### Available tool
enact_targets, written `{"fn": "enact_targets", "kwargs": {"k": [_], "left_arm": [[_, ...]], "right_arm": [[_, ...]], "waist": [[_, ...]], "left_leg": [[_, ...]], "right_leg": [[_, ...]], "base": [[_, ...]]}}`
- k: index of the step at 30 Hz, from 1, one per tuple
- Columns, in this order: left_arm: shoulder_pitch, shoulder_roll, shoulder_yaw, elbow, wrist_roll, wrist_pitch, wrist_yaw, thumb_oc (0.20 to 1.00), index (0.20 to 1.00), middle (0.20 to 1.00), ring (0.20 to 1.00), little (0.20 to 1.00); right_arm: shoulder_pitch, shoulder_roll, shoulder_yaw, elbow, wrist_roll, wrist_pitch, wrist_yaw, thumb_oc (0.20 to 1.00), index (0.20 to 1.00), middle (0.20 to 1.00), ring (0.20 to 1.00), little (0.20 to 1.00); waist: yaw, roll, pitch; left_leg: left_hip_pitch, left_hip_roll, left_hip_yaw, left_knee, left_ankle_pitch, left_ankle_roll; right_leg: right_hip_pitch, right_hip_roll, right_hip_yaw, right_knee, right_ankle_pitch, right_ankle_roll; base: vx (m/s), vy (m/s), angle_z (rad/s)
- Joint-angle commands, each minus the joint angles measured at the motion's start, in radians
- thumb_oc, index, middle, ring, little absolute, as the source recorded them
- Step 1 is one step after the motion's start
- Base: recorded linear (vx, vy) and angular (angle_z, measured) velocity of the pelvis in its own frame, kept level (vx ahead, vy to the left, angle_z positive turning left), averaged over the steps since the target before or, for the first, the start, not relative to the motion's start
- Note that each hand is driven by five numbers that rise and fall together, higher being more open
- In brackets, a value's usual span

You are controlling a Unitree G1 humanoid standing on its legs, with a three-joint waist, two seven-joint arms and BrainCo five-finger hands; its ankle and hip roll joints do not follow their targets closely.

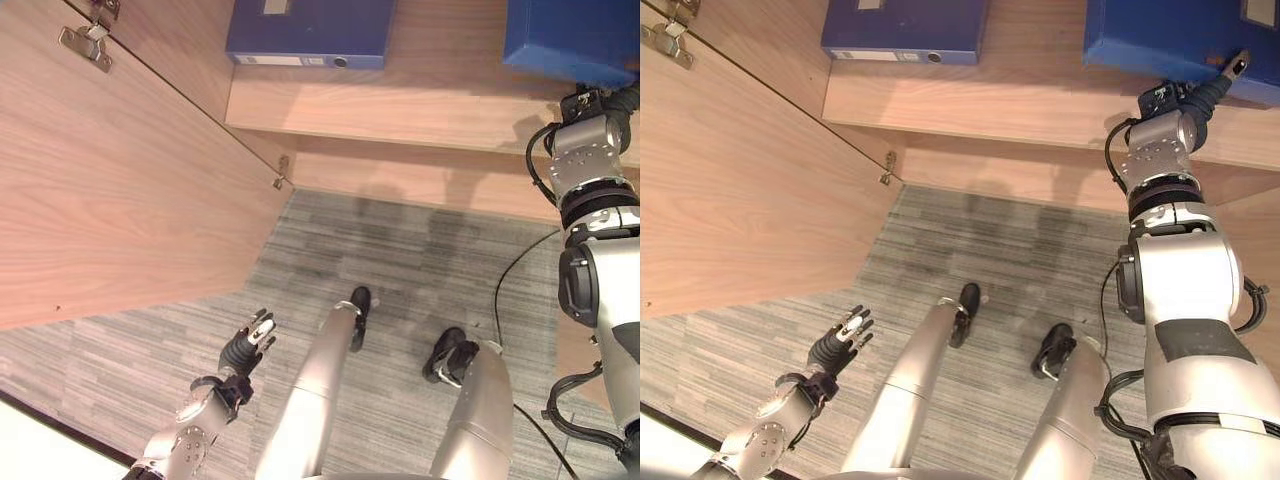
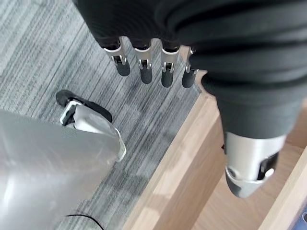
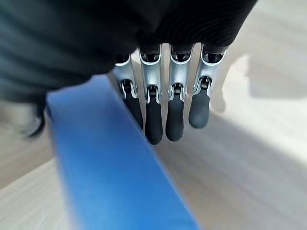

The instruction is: Put the empty folder in the office cabinet

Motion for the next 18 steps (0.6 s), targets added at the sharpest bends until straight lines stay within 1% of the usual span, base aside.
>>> {"fn": "enact_targets", "kwargs": {"k": [1,2,3,6,10,12,14,18], "left_arm": [[0.055,0.082,0.017,-0.023,-0.014,-0.008,-0.008,1.000,1.000,1.000,1.000,1.000],[0.056,0.092,0.018,-0.025,-0.017,-0.005,-0.009,1.000,1.000,1.000,1.000,1.000],[0.056,0.092,0.019,-0.025,-0.017,-0.005,-0.009,1.000,1.000,1.000,1.000,1.000],[0.069,0.098,0.030,-0.010,-0.020,0.007,-0.014,1.000,1.000,1.000,1.000,1.000],[0.076,0.105,0.039,-0.001,-0.014,0.018,-0.023,1.000,1.000,1.000,1.000,1.000],[0.077,0.111,0.041,0.002,-0.013,0.019,-0.029,1.000,1.000,1.000,1.000,1.000],[0.086,0.117,0.049,0.012,-0.007,0.023,-0.035,1.000,1.000,1.000,1.000,1.000],[0.103,0.138,0.065,0.025,0.016,0.031,-0.051,1.000,1.000,1.000,1.000,1.000]], "right_arm": [[-0.104,-0.068,0.089,-0.022,-0.045,-0.007,0.047,1.000,1.000,1.000,1.000,1.000],[-0.117,-0.061,0.127,-0.017,-0.060,0.021,0.062,1.000,1.000,1.000,1.000,1.000],[-0.118,-0.060,0.127,-0.016,-0.060,0.021,0.063,1.000,1.000,1.000,1.000,1.000],[-0.121,-0.037,0.190,0.013,-0.106,0.076,0.098,1.000,1.000,1.000,1.000,1.000],[-0.124,-0.008,0.225,0.017,-0.131,0.111,0.130,1.000,1.000,1.000,1.000,1.000],[-0.138,-0.002,0.260,0.022,-0.169,0.129,0.143,1.000,1.000,1.000,1.000,1.000],[-0.158,-0.012,0.312,0.032,-0.243,0.156,0.158,1.000,1.000,1.000,1.000,1.000],[-0.208,-0.041,0.466,0.104,-0.493,0.256,0.200,1.000,1.000,1.000,1.000,1.000]], "waist": [[0.016,-0.020,-0.037],[0.016,-0.026,-0.039],[0.016,-0.026,-0.039],[0.015,-0.040,-0.044],[0.013,-0.046,-0.048],[0.017,-0.050,-0.050],[0.019,-0.054,-0.053],[0.016,-0.064,-0.059]], "left_leg": [[0.036,0.031,0.049,-0.005,-0.122,0.044],[0.036,0.032,0.049,-0.008,-0.118,0.042],[0.035,0.032,0.049,-0.009,-0.118,0.042],[0.038,0.034,0.048,-0.010,-0.116,0.041],[0.044,0.034,0.044,-0.012,-0.114,0.040],[0.045,0.035,0.044,-0.015,-0.113,0.040],[0.045,0.035,0.044,-0.016,-0.111,0.040],[0.039,0.035,0.045,-0.020,-0.106,0.040]], "right_leg": [[0.054,0.035,0.022,-0.087,-0.013,-0.016],[0.054,0.036,0.020,-0.088,-0.013,-0.020],[0.054,0.036,0.020,-0.088,-0.013,-0.020],[0.056,0.039,0.016,-0.087,-0.015,-0.027],[0.062,0.040,0.012,-0.084,-0.020,-0.033],[0.063,0.038,0.009,-0.084,-0.022,-0.036],[0.061,0.036,0.007,-0.083,-0.022,-0.038],[0.055,0.033,0.006,-0.081,-0.017,-0.042]], "base": [[0.00,0.000,0.00],[0.00,0.000,0.00],[0.00,0.000,0.00],[0.00,0.000,0.00],[-0.01,-0.025,0.00],[0.00,0.000,0.00],[0.00,0.000,0.00],[0.00,0.000,0.00]]}}
